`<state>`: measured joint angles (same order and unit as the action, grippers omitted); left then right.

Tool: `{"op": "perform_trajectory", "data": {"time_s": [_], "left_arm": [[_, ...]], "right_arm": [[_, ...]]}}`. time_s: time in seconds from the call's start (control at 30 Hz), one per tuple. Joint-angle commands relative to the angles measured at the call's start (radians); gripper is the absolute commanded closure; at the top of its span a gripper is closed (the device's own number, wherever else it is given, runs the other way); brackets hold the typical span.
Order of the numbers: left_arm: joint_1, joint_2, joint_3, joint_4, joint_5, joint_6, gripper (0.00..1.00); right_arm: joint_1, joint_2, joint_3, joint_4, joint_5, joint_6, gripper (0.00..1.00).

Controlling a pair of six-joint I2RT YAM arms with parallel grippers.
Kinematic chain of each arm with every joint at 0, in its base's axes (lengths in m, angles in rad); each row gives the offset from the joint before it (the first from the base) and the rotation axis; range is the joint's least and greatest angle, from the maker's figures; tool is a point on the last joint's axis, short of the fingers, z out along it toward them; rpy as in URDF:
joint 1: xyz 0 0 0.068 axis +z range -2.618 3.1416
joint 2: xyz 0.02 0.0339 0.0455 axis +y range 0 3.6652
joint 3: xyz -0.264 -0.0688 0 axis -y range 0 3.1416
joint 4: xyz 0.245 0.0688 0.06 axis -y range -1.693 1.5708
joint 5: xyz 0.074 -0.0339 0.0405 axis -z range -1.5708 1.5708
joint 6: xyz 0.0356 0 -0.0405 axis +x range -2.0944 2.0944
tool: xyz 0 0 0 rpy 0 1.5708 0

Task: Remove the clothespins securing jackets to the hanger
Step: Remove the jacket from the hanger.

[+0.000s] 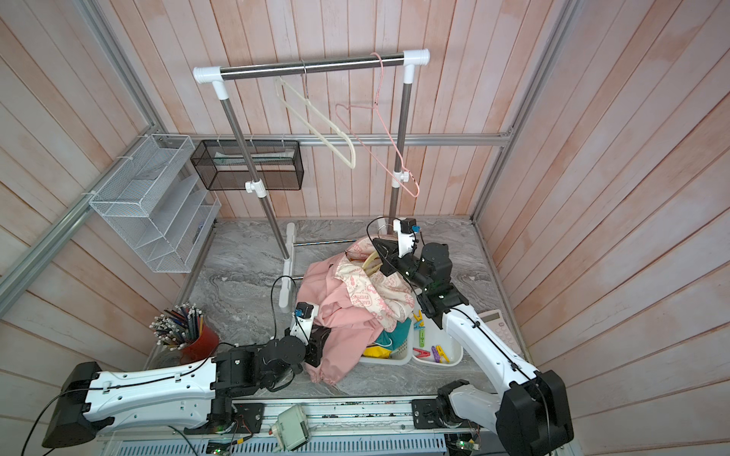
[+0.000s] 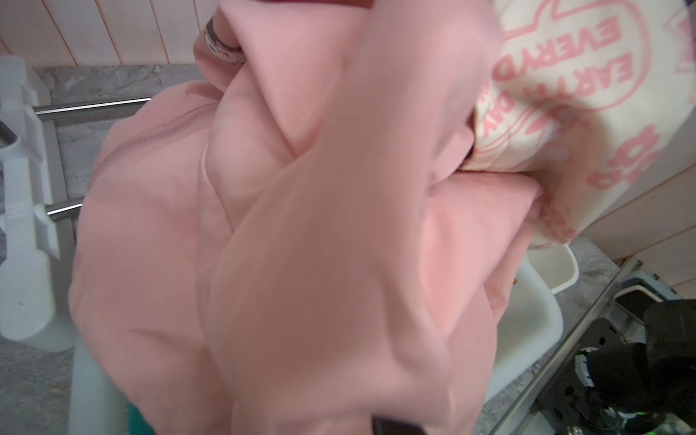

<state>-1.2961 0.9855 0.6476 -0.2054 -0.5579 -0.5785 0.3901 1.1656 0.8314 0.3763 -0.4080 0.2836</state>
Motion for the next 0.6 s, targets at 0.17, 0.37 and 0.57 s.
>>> {"op": "perform_trajectory", "data": {"time_s": [0.17,0.37,0.57], "left_arm": [[0.003,-0.064,0.130,-0.023,-0.061,0.133,0.23],[0.033,-0.087,0.172,0.010,-0.047,0.253,0.25],[0.174,-0.050,0.218,-0.045,0.195,0.244,0.41]], "right_arm": [[0.000,-0.027,-0.004,-0.006,0.009,-0.009,1.00],[0.000,-0.031,-0.005,0.003,0.008,0.001,1.00],[0.000,-0.028,0.007,-0.006,0.014,-0.002,1.00]]}}
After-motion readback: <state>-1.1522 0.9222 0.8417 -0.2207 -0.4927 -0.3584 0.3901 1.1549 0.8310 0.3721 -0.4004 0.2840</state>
